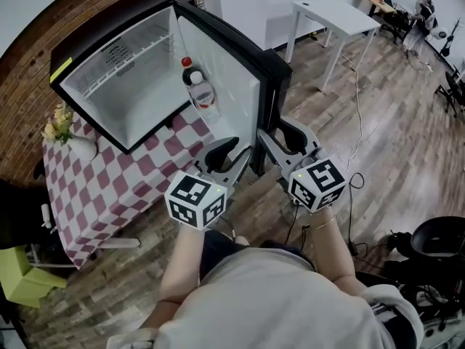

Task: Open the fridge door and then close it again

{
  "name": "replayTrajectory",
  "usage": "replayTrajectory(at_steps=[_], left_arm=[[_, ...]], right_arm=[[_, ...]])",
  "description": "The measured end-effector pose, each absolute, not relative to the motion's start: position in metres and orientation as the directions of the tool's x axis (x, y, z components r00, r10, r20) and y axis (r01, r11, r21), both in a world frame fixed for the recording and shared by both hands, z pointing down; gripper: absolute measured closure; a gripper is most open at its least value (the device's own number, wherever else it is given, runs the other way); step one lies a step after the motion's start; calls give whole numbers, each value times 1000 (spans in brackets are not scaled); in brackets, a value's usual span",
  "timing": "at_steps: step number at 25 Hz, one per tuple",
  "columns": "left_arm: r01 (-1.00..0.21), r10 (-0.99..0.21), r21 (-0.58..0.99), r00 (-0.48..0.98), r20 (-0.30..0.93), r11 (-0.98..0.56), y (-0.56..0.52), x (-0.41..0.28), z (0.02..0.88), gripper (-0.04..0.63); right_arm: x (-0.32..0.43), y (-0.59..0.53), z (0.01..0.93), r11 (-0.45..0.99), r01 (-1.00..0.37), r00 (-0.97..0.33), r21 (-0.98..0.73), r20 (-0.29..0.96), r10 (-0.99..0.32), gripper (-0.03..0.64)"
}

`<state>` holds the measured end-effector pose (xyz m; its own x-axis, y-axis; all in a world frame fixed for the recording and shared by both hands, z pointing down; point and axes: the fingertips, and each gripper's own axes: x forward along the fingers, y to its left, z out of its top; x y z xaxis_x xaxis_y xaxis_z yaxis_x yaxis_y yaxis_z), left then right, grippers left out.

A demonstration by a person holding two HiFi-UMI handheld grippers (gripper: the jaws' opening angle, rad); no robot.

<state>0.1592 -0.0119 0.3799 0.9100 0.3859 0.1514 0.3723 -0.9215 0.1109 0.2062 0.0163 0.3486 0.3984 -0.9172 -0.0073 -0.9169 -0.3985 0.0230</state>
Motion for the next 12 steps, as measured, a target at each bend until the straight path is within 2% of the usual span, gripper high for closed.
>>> replayTrajectory(at_steps=[4, 12], left_arm=[[340, 355, 114, 922, 156, -933, -24, 161, 377, 513], [276, 293, 123, 943, 159, -953, -62, 164, 377, 562]], right_arm=[[219, 28, 349, -453, -891, 453, 20, 4, -891, 465], [248, 49, 350, -562, -827, 562, 4, 18, -827, 468]])
